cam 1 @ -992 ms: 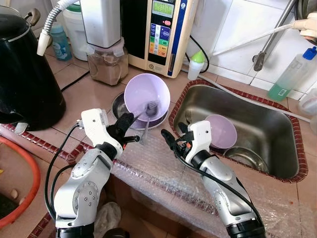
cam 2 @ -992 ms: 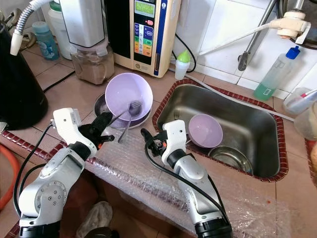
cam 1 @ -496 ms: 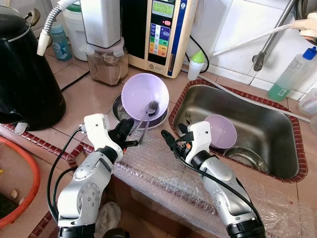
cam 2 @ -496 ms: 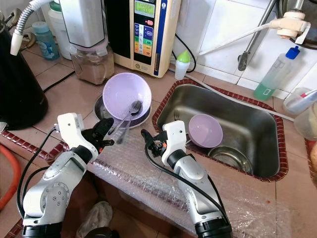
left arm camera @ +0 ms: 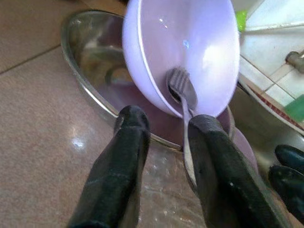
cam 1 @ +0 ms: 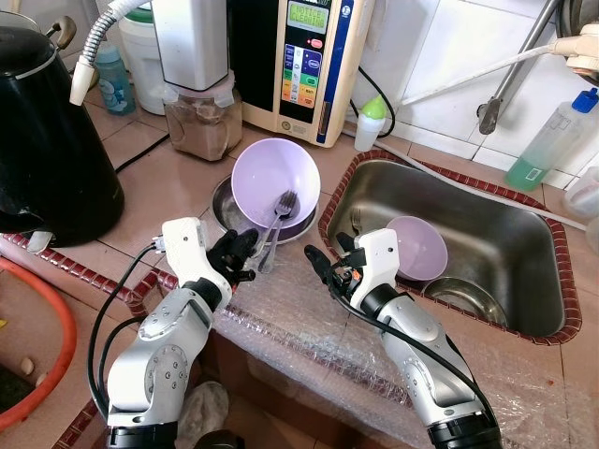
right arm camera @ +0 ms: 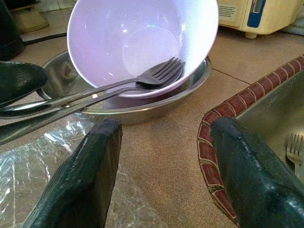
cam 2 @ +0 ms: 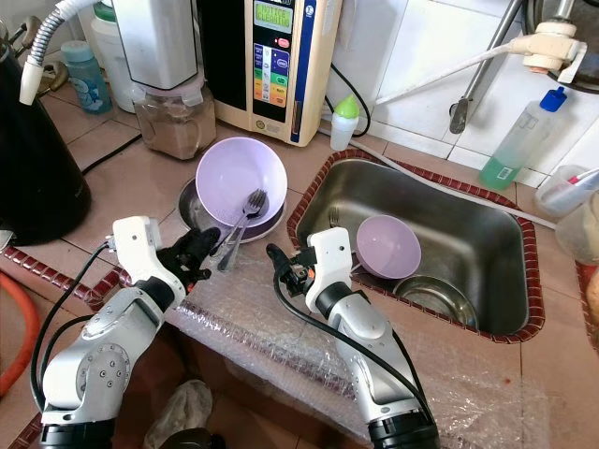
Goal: Kitchen organization
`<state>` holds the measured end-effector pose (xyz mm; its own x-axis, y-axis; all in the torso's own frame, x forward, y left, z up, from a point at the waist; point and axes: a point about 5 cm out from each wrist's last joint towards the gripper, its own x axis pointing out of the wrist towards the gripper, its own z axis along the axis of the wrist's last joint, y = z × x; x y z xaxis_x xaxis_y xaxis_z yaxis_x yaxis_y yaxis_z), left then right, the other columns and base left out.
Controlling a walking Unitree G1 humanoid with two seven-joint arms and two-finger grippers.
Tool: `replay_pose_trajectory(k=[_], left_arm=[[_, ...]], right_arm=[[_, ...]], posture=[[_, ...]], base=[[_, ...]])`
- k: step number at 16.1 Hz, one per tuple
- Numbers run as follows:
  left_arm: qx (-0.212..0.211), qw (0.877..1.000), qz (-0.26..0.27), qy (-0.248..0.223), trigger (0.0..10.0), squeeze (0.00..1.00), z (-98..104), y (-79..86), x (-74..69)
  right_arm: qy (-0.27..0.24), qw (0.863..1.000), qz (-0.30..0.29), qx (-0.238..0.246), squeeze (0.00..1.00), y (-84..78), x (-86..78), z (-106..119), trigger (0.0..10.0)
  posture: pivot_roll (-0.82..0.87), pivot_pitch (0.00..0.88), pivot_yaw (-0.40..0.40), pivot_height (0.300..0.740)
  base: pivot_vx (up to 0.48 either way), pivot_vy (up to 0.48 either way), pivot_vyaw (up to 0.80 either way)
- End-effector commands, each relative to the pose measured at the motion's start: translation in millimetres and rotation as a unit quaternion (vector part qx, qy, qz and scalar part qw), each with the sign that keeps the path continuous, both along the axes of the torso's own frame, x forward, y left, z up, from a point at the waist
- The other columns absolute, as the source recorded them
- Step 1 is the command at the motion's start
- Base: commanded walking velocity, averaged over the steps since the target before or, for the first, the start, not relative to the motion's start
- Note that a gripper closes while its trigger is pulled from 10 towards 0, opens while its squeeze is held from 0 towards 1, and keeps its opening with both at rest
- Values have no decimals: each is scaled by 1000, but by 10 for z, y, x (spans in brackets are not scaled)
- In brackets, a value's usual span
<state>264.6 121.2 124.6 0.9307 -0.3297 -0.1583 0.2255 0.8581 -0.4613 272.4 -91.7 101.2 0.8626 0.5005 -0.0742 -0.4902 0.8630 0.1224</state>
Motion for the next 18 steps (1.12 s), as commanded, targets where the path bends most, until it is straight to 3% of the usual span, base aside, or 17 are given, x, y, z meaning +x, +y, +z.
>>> replay_pose_trajectory(k=[1, 5, 6, 7, 14, 15, 16, 17, 18], left_arm=[[-9, 1000, -18, 0, 10000, 1000, 42, -36, -42], [-7, 1000, -25, 16, 10000, 1000, 6, 10, -121], [-6, 999, -30, 24, 10000, 86, -21, 10, -142], [-10, 999, -34, 31, 10000, 0, -32, 9, -150], [-28, 997, -51, 54, 10000, 0, -88, -58, -117], [-33, 997, -50, 53, 5176, 0, -83, -60, -105], [-41, 997, -46, 53, 1412, 0, -70, -58, -82], [-45, 997, -44, 52, 0, 0, -64, -56, -76], [-49, 997, -41, 52, 0, 0, -60, -52, -72]], right_arm=[[-5, 1000, -10, -1, 0, -54, 20, 18, 10000], [-3, 1000, -9, -1, 0, -61, 11, 6, 10000], [-2, 1000, -8, 0, 0, -57, 9, 5, 10000], [-2, 1000, -8, 0, 0, -54, 10, 6, 10000], [-3, 1000, -10, 0, 0, -63, 5, 10, 10000], [-3, 1000, -11, -1, 0, -66, 5, 11, 10000], [-3, 1000, -12, -1, 0, -73, 5, 12, 10000], [-3, 1000, -12, -2, 0, -74, 5, 11, 10000], [-3, 1000, -12, -2, 0, -73, 3, 9, 10000]], posture=[[42, 0, -38, 740], [48, 0, -40, 740], [47, 0, -40, 740], [46, 0, -39, 740], [33, 0, -37, 740], [30, 0, -36, 740], [30, 0, -36, 740], [30, 0, -36, 740], [30, 0, -34, 740]], base=[[0, 0, 0], [0, 0, 0], [0, 0, 0], [0, 0, 0], [0, 0, 0], [0, 0, 0], [0, 0, 0], [0, 0, 0], [0, 0, 0]])
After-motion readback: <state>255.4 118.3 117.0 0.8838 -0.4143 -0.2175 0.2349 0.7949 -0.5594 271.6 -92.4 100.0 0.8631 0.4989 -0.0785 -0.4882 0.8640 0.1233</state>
